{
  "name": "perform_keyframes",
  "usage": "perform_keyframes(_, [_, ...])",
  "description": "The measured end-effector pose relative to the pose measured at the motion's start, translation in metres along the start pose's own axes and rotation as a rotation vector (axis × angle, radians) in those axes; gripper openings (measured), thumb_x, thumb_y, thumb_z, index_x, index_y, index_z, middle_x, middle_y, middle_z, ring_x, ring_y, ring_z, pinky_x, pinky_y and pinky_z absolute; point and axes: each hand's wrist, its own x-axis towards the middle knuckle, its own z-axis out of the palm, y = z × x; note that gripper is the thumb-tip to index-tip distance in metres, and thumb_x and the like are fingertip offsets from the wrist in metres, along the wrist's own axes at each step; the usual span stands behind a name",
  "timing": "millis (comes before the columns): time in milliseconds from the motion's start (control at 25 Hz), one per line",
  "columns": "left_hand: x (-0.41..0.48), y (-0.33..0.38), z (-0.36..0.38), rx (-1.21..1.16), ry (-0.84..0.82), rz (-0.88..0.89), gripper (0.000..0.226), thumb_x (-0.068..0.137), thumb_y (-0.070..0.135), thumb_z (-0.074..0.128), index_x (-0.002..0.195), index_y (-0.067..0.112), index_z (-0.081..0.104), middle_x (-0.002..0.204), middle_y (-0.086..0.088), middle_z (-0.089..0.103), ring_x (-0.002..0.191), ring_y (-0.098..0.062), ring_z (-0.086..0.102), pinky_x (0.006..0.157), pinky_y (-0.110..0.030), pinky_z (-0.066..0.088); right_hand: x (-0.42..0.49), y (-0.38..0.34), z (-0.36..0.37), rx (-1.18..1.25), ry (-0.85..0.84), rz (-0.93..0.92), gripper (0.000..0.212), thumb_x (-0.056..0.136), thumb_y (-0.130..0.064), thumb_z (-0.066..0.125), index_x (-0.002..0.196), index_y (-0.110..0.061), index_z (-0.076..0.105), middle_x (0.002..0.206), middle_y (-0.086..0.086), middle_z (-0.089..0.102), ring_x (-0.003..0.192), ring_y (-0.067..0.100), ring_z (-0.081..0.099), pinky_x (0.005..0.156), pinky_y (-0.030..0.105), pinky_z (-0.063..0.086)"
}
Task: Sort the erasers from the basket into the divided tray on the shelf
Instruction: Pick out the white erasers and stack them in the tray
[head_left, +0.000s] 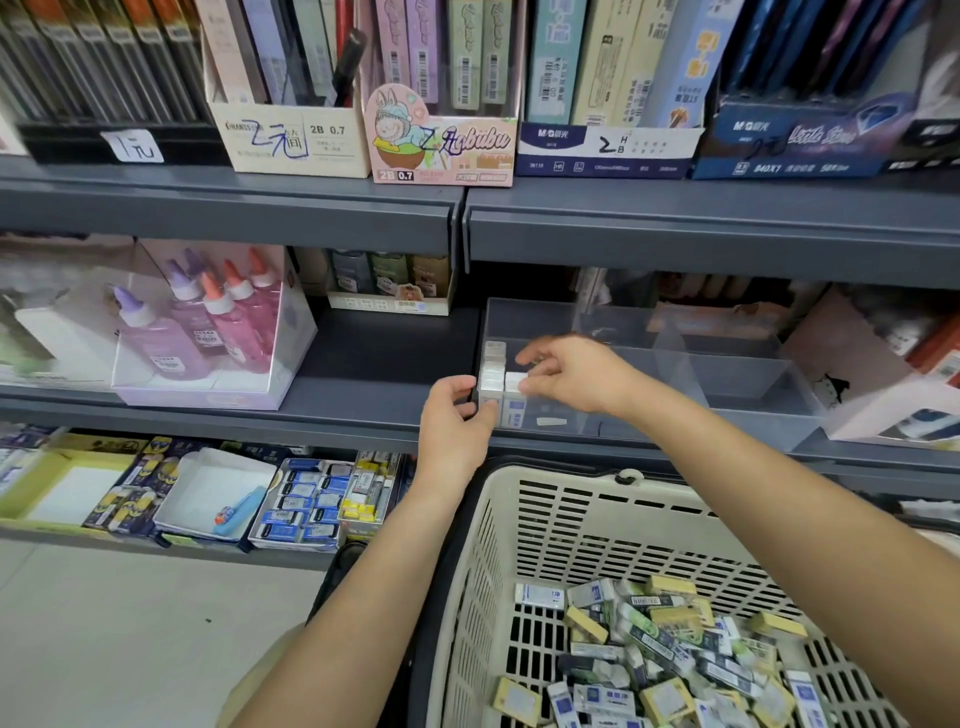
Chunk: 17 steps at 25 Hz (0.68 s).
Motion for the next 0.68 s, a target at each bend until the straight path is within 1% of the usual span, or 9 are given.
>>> perform_keyframes(80, [-0.012, 0.008, -0.005, 0.052, 0.027, 0.057, 0.030, 0.086, 0.015, 0.063, 0.113, 0.022, 0.051, 0.116, 0.004, 0.054, 0.099, -0.007, 0.055, 0.087, -0.026, 0.048, -0.013, 0.004, -0.005, 0.115, 0.078, -0.001, 0.033, 0.084, -0.024, 0.067, 0.115, -0.020, 0.059, 0.103, -0.003, 0.069, 0.094, 0.009, 0.063, 0.089, 0.023, 0.046])
perform_keyframes(160, [-0.031, 0.017, -0.005, 0.065, -0.004, 0.129, 0.027, 0.085, 0.014, 0.063, 0.104, 0.028, 0.050, 0.110, 0.007, 0.056, 0.092, -0.004, 0.056, 0.081, -0.019, 0.047, -0.036, 0.013, -0.010, 0.244, 0.156, -0.025, 0.027, 0.082, -0.019, 0.069, 0.108, -0.021, 0.063, 0.101, -0.003, 0.069, 0.094, 0.008, 0.065, 0.090, 0.022, 0.048])
perform_keyframes(240, [-0.056, 0.020, 0.005, 0.085, -0.111, 0.138, 0.025, 0.084, 0.013, 0.064, 0.099, 0.028, 0.051, 0.102, 0.008, 0.059, 0.089, -0.008, 0.059, 0.079, -0.018, 0.047, -0.072, 0.028, -0.011, 0.356, 0.190, -0.058, 0.019, 0.080, -0.015, 0.070, 0.095, -0.026, 0.065, 0.096, -0.005, 0.070, 0.091, 0.004, 0.066, 0.087, 0.017, 0.049])
perform_keyframes(320, [-0.081, 0.015, 0.023, 0.163, -0.242, 0.099, 0.023, 0.083, 0.013, 0.066, 0.099, 0.023, 0.053, 0.094, 0.011, 0.057, 0.085, -0.009, 0.057, 0.077, -0.015, 0.045, -0.114, 0.049, -0.005, 0.389, 0.181, -0.072, 0.019, 0.080, -0.014, 0.071, 0.087, -0.031, 0.065, 0.091, -0.011, 0.071, 0.085, -0.003, 0.065, 0.081, 0.010, 0.049])
perform_keyframes(400, [-0.098, 0.003, 0.049, 0.265, -0.357, 0.060, 0.025, 0.083, 0.016, 0.066, 0.106, 0.014, 0.054, 0.094, 0.008, 0.054, 0.083, -0.009, 0.053, 0.079, -0.017, 0.045, -0.152, 0.083, 0.010, 0.348, 0.144, -0.018, 0.020, 0.079, -0.013, 0.072, 0.085, -0.031, 0.065, 0.087, -0.011, 0.070, 0.081, -0.004, 0.065, 0.079, 0.008, 0.048])
perform_keyframes(440, [-0.104, -0.005, 0.062, 0.325, -0.403, 0.042, 0.028, 0.083, 0.018, 0.067, 0.108, 0.012, 0.055, 0.093, 0.007, 0.053, 0.083, -0.009, 0.052, 0.082, -0.021, 0.045, -0.168, 0.102, 0.020, 0.312, 0.114, 0.030, 0.019, 0.080, -0.013, 0.071, 0.085, -0.030, 0.064, 0.086, -0.011, 0.069, 0.078, -0.002, 0.064, 0.080, 0.012, 0.049])
perform_keyframes(520, [-0.113, -0.021, 0.087, 0.408, -0.484, -0.012, 0.024, 0.084, 0.023, 0.065, 0.103, 0.015, 0.054, 0.088, 0.008, 0.051, 0.082, -0.010, 0.052, 0.085, -0.027, 0.046, -0.191, 0.141, 0.044, 0.165, 0.013, 0.139, 0.013, 0.081, -0.018, 0.070, 0.090, -0.026, 0.065, 0.087, -0.009, 0.067, 0.079, 0.001, 0.062, 0.083, 0.020, 0.051])
perform_keyframes(600, [-0.119, -0.044, 0.105, 0.454, -0.542, -0.103, 0.018, 0.086, 0.024, 0.063, 0.096, 0.019, 0.050, 0.085, 0.009, 0.051, 0.083, -0.012, 0.053, 0.082, -0.027, 0.046, -0.203, 0.172, 0.068, -0.024, -0.102, 0.205, 0.018, 0.084, -0.026, 0.067, 0.101, -0.020, 0.066, 0.094, -0.007, 0.065, 0.084, 0.004, 0.060, 0.080, 0.020, 0.050])
perform_keyframes(680, [-0.123, -0.073, 0.110, 0.503, -0.572, -0.202, 0.015, 0.088, 0.023, 0.062, 0.096, 0.019, 0.050, 0.090, 0.005, 0.053, 0.086, -0.013, 0.053, 0.081, -0.027, 0.045, -0.206, 0.190, 0.088, -0.116, -0.169, 0.241, 0.023, 0.085, -0.031, 0.064, 0.106, -0.019, 0.065, 0.099, -0.006, 0.065, 0.090, 0.009, 0.061, 0.076, 0.020, 0.048])
